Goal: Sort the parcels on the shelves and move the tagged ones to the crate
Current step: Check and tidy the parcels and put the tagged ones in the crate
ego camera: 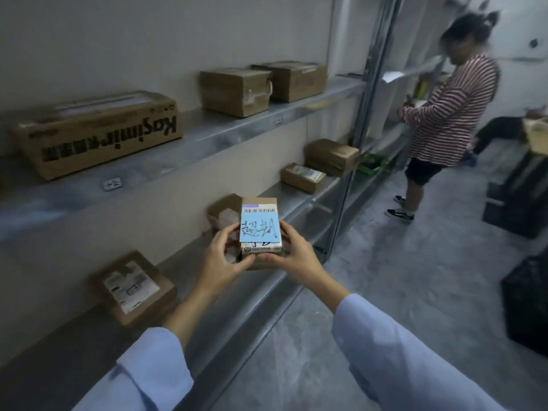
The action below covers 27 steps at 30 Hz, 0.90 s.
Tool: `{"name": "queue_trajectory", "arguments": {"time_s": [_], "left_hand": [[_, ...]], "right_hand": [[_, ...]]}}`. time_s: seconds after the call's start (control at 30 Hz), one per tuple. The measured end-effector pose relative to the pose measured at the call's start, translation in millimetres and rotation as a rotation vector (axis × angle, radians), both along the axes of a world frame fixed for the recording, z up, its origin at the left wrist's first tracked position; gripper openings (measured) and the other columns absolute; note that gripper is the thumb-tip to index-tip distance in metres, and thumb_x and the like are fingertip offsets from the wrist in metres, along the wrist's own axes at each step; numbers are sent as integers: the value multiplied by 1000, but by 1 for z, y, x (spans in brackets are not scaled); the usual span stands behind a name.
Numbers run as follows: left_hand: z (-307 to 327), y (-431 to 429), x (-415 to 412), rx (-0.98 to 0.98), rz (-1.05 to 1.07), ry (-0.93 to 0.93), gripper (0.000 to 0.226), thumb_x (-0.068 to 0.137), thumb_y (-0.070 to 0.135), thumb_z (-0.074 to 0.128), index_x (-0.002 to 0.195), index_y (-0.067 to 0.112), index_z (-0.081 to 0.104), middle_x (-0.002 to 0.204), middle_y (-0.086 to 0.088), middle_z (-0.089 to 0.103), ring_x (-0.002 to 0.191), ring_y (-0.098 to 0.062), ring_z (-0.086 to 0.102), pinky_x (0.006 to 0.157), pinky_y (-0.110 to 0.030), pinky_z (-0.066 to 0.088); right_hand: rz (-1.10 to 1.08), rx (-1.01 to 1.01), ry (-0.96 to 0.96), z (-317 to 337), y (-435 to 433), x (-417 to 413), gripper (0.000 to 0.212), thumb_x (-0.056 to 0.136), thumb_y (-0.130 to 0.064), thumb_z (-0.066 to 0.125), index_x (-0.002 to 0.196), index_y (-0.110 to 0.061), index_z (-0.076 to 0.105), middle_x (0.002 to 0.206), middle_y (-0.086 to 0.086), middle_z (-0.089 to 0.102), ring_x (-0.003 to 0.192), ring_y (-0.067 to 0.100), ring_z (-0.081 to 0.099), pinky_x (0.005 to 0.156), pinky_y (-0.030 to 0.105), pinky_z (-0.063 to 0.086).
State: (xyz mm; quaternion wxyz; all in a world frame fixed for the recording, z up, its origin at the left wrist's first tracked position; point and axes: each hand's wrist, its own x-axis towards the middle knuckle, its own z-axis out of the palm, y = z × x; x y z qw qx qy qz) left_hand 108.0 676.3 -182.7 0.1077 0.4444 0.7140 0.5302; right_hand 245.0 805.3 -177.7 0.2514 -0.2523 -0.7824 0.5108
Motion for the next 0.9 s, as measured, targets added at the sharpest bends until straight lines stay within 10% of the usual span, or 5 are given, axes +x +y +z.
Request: {"name": "queue_trajectory", "arguments": {"time_s": [0.27, 0.5, 0.6, 0.9], "left_hand": [[-1, 159, 123, -6, -262, 8, 75, 70, 34, 87, 134, 24, 50, 126, 12, 62, 112, 2, 58, 85, -7, 42], [-2, 275, 255, 2, -514, -13, 73, 74, 21, 86, 136, 19, 49, 129, 5, 61, 115, -7, 59, 98, -35, 50], [-3, 316, 310, 4, -615, -3, 72, 73, 24, 86, 136, 19, 49, 129, 7, 61, 113, -2, 58, 95, -25, 48], [-17, 446, 459, -59, -912, 17, 71, 75, 28, 83, 137, 21, 49, 129, 10, 59, 108, 4, 57, 81, -3, 39]], "right_hand": [[-237, 8, 21, 8, 118, 153, 82, 71, -25, 86, 138, -41, 42, 113, -34, 60, 115, -11, 54, 95, 28, 52], [-495, 49, 11, 8, 186, 299, 74, 73, -25, 86, 123, -56, 40, 110, -42, 58, 112, -16, 53, 83, 5, 44], [-605, 44, 14, 5, 209, 356, 73, 73, -25, 86, 121, -56, 40, 108, -48, 55, 110, -22, 49, 81, 4, 43], [-888, -7, -43, -13, 287, 504, 89, 73, -26, 86, 147, -21, 37, 138, -7, 55, 131, 9, 47, 101, 25, 44]]}}
